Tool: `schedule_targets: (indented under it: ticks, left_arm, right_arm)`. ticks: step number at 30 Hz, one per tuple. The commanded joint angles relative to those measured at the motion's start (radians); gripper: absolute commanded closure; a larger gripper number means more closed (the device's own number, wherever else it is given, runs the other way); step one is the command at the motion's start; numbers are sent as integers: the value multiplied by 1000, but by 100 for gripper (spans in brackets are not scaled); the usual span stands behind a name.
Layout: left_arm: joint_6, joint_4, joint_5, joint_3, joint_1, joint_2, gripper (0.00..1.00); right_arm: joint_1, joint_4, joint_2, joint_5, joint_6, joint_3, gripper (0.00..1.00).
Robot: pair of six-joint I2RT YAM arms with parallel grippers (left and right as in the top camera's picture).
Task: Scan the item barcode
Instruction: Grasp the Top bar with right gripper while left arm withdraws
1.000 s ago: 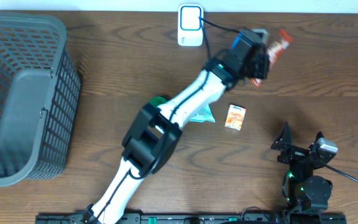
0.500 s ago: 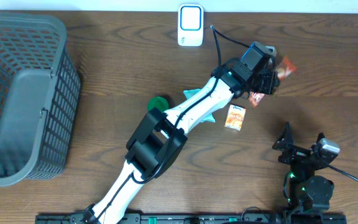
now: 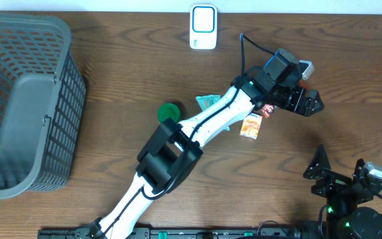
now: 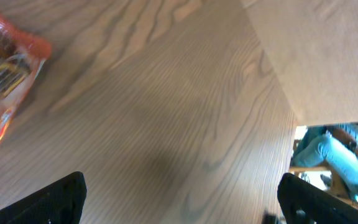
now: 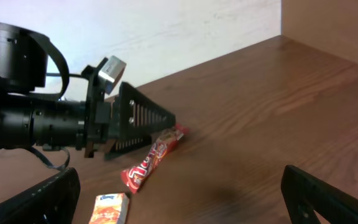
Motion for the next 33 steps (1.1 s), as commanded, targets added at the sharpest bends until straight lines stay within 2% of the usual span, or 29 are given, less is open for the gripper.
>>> schedule_targets:
  ticks: [1,5,9,13,16,17,19,23,27,30,33]
  left_arm:
    - [113,-51,29,-1,109,-142,2]
    - [177,-158,-6,-1,240,-282,2]
    - [221,-254,-81,-1,343,-405,2]
    - [233,-299,-84,-1,406,-512,2]
    - [266,-341,-124,-1,425,-581,2]
    - [274,-359,-150,-1,426,-597,2]
    - [309,-422,-230,-1,426,-636,2]
    - [347,-520,-321,-1,426,-664,2]
    - [378,-578,-343,-1,426,-668,2]
    - [378,-599,-343,-1,426,-668,2]
    - [378,-607,-359,-1,426,-668,2]
  right_arm:
    - [-5,-17,11,-119,58,11,1]
    - [-5,85,16,-134,90,-21,1]
    - [-5,317,129,-172,125,-112,1]
    - [-5,543,474,-135,217,-129,1]
    - [-5,649,860,-136,286,-16,1]
    - [-5,632,966,-145,296,45,1]
    - [-5,489,1263,-236,266,279,1]
    - [-5,200,1569,-433,171,613,1]
    - [-4,137,1741,-405,186,795,1]
    - [-4,40,1794,-286,342,853,1]
    - [-4,-8,1816,-248,420,856,1]
